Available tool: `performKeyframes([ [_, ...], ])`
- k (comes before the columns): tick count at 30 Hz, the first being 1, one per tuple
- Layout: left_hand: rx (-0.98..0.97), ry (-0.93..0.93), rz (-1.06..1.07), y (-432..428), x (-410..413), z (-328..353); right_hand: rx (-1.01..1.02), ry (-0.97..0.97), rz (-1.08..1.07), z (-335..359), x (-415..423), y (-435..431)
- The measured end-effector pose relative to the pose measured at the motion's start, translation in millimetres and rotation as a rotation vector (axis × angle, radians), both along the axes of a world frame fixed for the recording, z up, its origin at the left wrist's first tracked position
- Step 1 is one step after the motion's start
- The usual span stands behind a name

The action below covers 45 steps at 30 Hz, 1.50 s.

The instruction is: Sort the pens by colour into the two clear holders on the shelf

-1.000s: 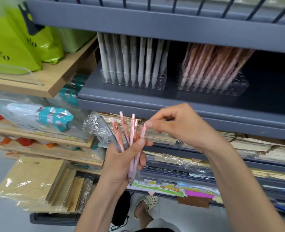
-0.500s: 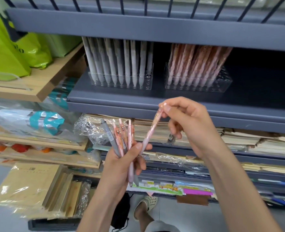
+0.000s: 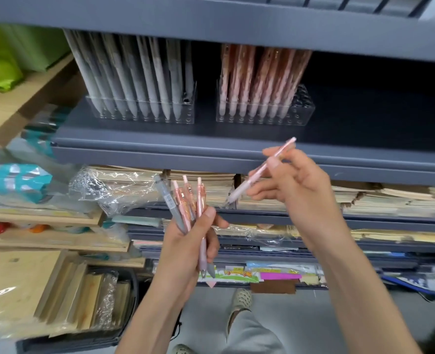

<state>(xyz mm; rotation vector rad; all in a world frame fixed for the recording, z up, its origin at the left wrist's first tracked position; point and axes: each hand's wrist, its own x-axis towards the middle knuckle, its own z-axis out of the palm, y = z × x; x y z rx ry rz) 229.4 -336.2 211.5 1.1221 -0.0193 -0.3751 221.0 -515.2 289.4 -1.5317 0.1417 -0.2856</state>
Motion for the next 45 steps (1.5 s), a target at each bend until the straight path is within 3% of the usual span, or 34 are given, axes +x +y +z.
performKeyframes([
  [12,-0.016,0.014,0.018,-44,20,26,-0.022,-0.305,-0.452,30,32,-88],
  [20,0.015,-0.019,0.014,-54,22,27,-0.047,-0.440,-0.484,40,83,-113],
  [23,0.006,-0.026,0.022,-55,23,27,-0.145,-0.358,-0.539,44,105,-117],
  [26,0.042,-0.027,0.033,-52,21,25,-0.468,-0.272,-0.496,43,118,-119],
  [30,0.081,-0.044,0.069,-46,15,22,-0.821,-0.294,-0.462,45,131,-117],
  [33,0.075,-0.046,0.077,-40,11,19,-1.024,-0.153,-0.379,48,142,-118],
  [45,0.088,-0.010,0.069,-15,-4,10,-1.045,-0.003,-0.304,52,150,-117],
])
